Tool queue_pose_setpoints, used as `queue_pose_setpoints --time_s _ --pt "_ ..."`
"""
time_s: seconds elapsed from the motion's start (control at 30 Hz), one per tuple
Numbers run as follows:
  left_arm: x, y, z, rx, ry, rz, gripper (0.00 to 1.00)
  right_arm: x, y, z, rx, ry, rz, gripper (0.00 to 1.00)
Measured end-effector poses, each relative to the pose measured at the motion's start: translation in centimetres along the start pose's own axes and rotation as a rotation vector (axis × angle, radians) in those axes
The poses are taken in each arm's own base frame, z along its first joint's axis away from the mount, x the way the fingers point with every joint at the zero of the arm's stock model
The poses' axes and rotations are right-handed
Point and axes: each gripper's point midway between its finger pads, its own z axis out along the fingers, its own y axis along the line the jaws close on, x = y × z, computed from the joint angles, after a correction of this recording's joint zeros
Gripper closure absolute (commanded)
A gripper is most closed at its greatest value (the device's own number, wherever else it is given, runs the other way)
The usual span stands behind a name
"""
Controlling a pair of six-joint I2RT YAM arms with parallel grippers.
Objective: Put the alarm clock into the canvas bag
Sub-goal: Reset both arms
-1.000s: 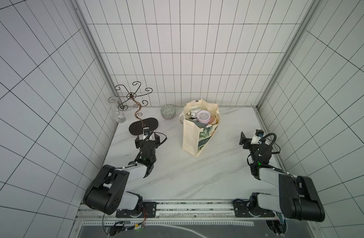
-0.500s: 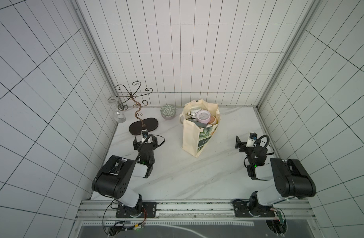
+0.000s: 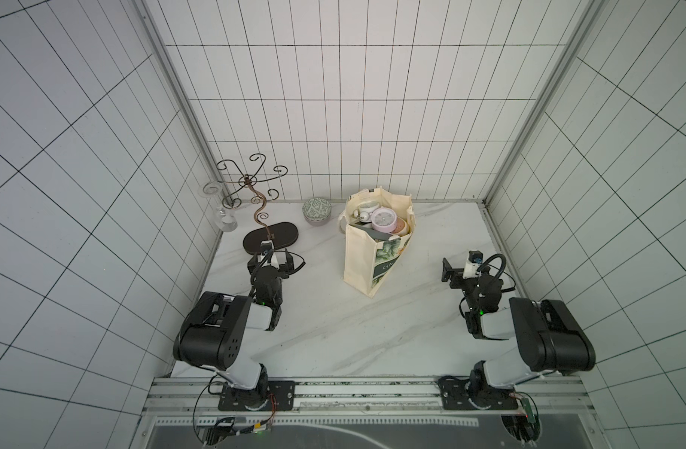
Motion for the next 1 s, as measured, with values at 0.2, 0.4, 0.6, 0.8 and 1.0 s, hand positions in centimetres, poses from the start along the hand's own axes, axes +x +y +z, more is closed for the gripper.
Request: queue_pose_setpoints --time_s 0.2,0.4,0.6,0.8,1.0 --pt "0.14 -0.3 0.22 0.023 0.012 0.001 0.03 0.08 0.08 0.0 -0.005 0.003 0.0 0.0" --pt "0.51 -0.32 0.27 0.029 0.028 0.003 0.03 0.09 0.11 0.0 -0.007 0.004 0.0 0.0" --pt "0.53 -0.44 0.27 0.035 0.029 0.003 0.03 0.09 0.11 0.0 -0.007 0.004 0.0 0.0" --pt "0.53 -0.45 0.27 0.036 0.029 0.003 0.03 0.09 0.13 0.0 -0.008 0.004 0.0 0.0" --pt "0.56 -0.45 0.26 0.036 0.03 0.004 0.03 0.09 0.17 0.0 -0.01 0.003 0.0 0.0"
